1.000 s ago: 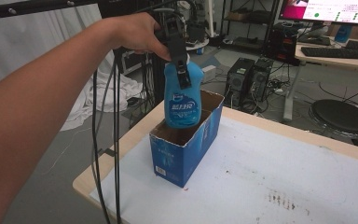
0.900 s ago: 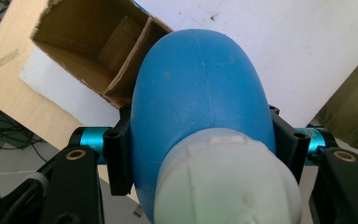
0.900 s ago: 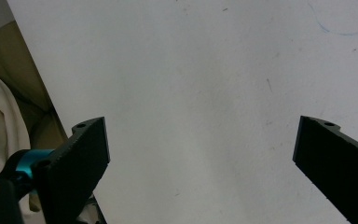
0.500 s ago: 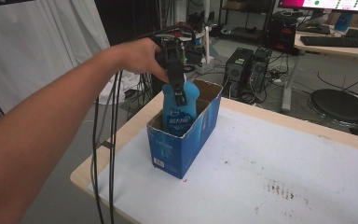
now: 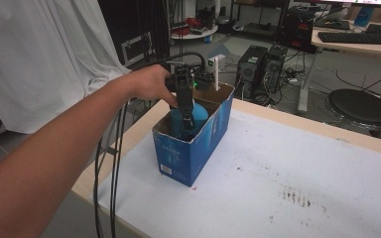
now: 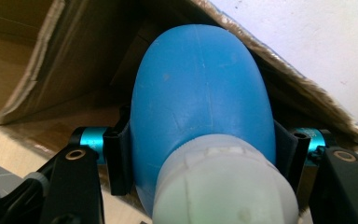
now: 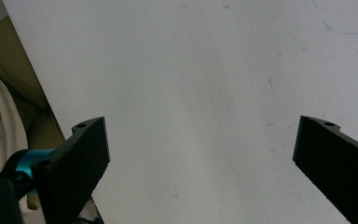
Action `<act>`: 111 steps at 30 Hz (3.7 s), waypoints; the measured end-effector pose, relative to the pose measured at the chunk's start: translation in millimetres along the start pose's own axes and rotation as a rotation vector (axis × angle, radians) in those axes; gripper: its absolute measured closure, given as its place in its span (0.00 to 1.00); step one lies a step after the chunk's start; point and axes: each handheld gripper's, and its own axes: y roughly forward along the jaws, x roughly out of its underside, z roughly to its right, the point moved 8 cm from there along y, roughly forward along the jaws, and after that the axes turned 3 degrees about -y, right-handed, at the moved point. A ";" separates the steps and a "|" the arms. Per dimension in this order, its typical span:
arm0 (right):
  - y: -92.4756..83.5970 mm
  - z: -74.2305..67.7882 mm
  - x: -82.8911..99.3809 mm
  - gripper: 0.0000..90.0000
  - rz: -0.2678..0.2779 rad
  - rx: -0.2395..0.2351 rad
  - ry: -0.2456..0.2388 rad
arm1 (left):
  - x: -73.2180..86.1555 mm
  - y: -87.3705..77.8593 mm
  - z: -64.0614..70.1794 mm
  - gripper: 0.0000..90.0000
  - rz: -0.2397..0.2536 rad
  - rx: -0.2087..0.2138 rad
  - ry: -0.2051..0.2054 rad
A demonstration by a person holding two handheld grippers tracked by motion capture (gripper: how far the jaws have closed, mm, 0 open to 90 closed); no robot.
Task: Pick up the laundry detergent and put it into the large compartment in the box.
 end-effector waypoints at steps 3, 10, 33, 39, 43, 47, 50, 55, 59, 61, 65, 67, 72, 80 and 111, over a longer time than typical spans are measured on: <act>0.3 0.0 0.1 0.03 0.001 0.000 0.003 | 0.9 3.9 -0.1 0.42 -0.005 0.003 -0.001; -0.2 0.5 0.6 0.03 0.004 0.002 -0.001 | 4.3 16.4 -1.5 0.42 -0.019 0.009 -0.001; 1.0 -0.6 -0.3 0.03 -0.001 -0.001 -0.004 | 1.6 11.6 -6.6 0.38 0.035 0.033 -0.048; 1.6 -1.1 -1.4 0.03 0.000 0.000 0.003 | 4.0 6.0 -7.0 0.34 0.051 0.029 -0.051; 1.6 -1.3 -1.7 0.03 0.001 -0.001 -0.008 | 4.4 0.7 -6.8 0.32 0.070 0.032 -0.068; 0.7 -1.9 -1.6 0.03 0.004 0.002 -0.008 | 4.9 -9.3 -7.5 0.30 0.103 0.026 -0.087; -0.7 -3.2 -1.1 0.03 0.008 0.005 -0.007 | 5.3 -21.8 -4.5 0.30 0.131 0.026 -0.101; -2.1 -4.8 -1.4 0.03 0.017 0.007 -0.008 | 6.3 -38.5 -0.4 0.28 0.156 0.008 -0.123; -4.1 -5.8 -0.2 0.03 0.019 0.015 -0.013 | 4.7 -56.7 7.1 0.28 0.181 -0.006 -0.112; -5.5 -6.0 0.4 0.03 0.027 0.018 -0.012 | 1.4 -67.1 13.5 0.28 0.204 -0.014 -0.103; -7.8 -7.5 0.9 0.03 0.037 0.024 -0.016 | -6.5 -79.5 28.3 0.28 0.228 -0.001 -0.088; -9.0 -9.0 1.5 0.03 0.039 0.026 -0.010 | -11.5 -82.4 37.0 0.26 0.219 0.017 -0.075; -10.4 -11.6 3.3 0.03 0.044 0.029 -0.014 | -29.6 -86.9 57.3 0.23 0.222 0.016 -0.050; -15.1 -15.3 6.4 0.03 0.054 0.040 -0.010 | -67.2 -87.1 82.3 0.23 0.235 0.028 -0.009; -15.9 -21.0 8.8 0.03 0.096 0.057 0.009 | -158.0 3.2 166.0 0.02 0.118 0.113 0.266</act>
